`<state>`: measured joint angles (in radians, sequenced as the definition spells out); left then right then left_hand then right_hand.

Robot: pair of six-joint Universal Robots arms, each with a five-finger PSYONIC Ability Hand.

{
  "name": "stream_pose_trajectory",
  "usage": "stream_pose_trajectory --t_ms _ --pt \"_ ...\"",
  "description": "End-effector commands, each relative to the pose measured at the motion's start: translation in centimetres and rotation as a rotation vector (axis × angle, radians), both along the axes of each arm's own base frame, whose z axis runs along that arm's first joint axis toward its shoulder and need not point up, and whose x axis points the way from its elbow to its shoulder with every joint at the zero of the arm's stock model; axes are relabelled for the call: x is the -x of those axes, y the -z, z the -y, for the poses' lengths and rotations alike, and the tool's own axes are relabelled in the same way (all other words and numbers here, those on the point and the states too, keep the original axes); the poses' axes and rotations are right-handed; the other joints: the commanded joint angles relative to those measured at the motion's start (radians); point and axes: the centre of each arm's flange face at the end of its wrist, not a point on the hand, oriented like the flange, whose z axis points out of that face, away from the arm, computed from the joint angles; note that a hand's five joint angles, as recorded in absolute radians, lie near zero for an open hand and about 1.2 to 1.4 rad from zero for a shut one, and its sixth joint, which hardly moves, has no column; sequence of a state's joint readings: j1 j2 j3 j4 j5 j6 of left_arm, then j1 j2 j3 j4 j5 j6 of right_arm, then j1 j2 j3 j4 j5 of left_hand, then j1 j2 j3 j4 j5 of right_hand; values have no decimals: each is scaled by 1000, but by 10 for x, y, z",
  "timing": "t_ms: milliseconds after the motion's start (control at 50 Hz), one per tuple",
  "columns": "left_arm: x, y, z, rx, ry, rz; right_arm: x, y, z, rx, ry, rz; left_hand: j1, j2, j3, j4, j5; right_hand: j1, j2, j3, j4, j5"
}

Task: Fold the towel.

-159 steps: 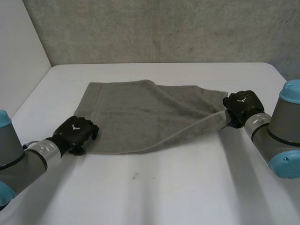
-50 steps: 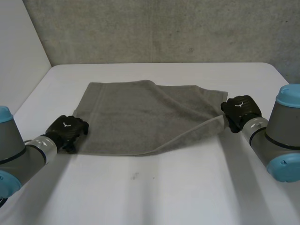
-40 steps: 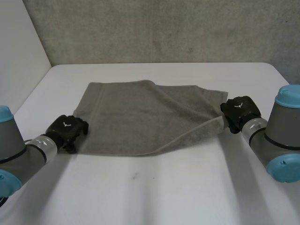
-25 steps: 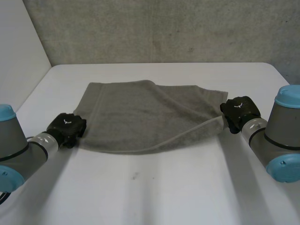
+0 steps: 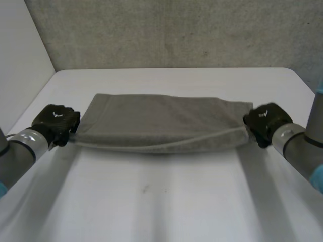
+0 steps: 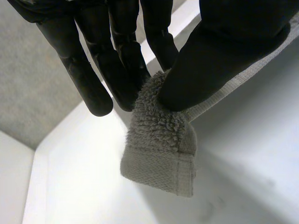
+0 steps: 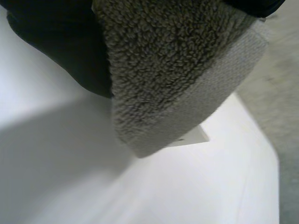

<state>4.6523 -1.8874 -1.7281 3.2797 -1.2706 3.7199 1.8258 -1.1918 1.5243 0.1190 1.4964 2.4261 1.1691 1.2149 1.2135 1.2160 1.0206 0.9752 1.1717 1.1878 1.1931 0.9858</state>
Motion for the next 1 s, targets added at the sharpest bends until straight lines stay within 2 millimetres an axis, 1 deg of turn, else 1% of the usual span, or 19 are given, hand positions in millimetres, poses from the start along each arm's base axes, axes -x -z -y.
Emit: stream_pose_trajectory --t_ms 20,120,300,400,440,520,560,620,680,720,740,760,780,820,840,880,900,920,1000 --pt "-8 -5 -30 -191 -32 35 15 -1 -47 -194 -101 -240 227 181 183 180 201 421 225 208 203 236" --pt "-9 4 -51 -336 -14 87 18 -3 -62 -216 -121 -245 227 181 183 180 201 421 225 208 203 236" --pt "-6 9 -49 -316 19 131 26 -2 -55 -210 -92 -250 227 181 183 180 201 421 225 208 203 236" --pt "1 25 -29 -275 35 132 24 19 -33 -228 -85 -258 227 181 183 180 201 421 225 208 203 236" --pt "14 35 -11 -233 63 130 20 25 -12 -183 -71 -249 227 181 183 180 201 421 225 208 203 236" --pt "28 35 8 -181 90 124 15 24 10 -111 -55 -226 227 181 183 180 201 421 225 208 203 236" --pt "33 32 18 -150 91 125 11 25 35 -39 -23 -197 227 181 183 180 201 421 225 208 203 236" --pt "40 26 41 -90 64 122 10 20 46 5 5 -167 227 181 183 180 201 421 225 208 203 236" --pt "52 10 60 -4 37 103 4 -1 69 139 66 -73 227 181 183 180 201 421 225 208 203 236" --pt "64 -30 84 161 6 42 -5 -42 92 366 91 41 227 181 183 180 201 421 225 208 203 236" --pt "64 -30 84 162 6 42 -5 -43 92 367 91 42 227 181 183 180 201 421 225 208 203 236" --pt "66 -59 97 270 -16 -15 -7 -69 102 494 99 94 227 181 183 180 201 421 225 208 203 236" --pt "66 -59 97 271 -16 -16 -7 -69 102 496 99 95 227 181 183 180 201 421 225 208 203 236" --pt "68 -123 115 500 -62 -172 -8 -129 106 751 113 191 227 181 183 180 201 421 225 208 203 236" --pt "68 -124 115 501 -62 -173 -8 -129 106 752 113 192 227 181 183 180 201 421 225 208 203 236" --pt "64 -183 114 679 -89 -343 -6 -175 99 946 113 270 227 181 183 180 201 421 225 208 203 236" --pt "64 -183 114 679 -89 -343 -6 -175 99 947 113 270 227 181 183 180 201 421 225 208 203 236" --pt "60 -201 111 726 -98 -410 -8 -184 94 985 102 290 227 181 183 180 201 421 225 208 203 236" --pt "59 -209 106 729 -88 -480 -8 -178 89 949 86 282 227 181 183 180 201 421 225 208 203 236"
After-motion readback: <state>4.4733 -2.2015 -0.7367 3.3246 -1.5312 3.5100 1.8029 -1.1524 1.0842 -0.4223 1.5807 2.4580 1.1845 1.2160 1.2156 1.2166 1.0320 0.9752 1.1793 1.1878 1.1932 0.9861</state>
